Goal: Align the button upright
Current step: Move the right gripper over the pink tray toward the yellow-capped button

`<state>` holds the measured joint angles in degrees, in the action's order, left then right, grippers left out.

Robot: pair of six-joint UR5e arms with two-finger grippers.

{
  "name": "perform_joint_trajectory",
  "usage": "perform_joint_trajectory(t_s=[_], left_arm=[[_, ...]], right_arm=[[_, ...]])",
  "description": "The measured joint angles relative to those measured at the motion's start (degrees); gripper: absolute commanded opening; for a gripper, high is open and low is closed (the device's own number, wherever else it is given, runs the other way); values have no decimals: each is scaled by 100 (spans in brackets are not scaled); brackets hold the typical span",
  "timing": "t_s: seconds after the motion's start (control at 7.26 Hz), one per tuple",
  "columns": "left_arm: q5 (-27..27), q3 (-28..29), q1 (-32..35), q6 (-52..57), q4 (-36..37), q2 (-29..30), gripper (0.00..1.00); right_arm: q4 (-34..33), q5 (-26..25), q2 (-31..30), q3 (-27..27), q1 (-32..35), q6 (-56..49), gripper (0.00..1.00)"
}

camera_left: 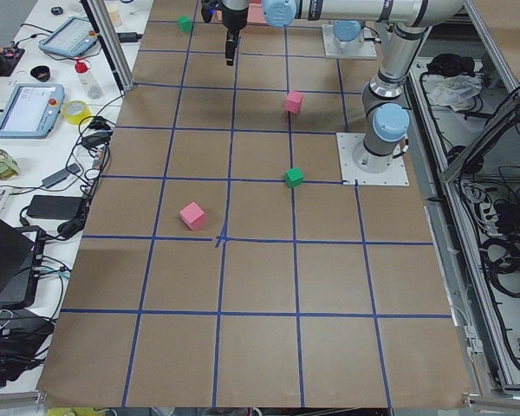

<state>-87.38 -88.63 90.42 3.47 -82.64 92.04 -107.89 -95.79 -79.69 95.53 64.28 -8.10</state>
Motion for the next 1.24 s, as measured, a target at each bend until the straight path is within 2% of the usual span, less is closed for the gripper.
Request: perform_joint_trajectory(t_s=[0.41, 0.96, 1.24], left_arm=[[-53, -3, -39, -7, -56, 22, 100], [-64, -3, -48, 54, -33, 12, 100], [-74, -5, -50, 79, -25, 4, 100]], right_arm=[[-730, 39, 422, 480, -642, -557, 100], [-1376, 0, 1084, 678, -706, -726, 100], [-1480, -36, 1187, 812, -712, -1028, 100]])
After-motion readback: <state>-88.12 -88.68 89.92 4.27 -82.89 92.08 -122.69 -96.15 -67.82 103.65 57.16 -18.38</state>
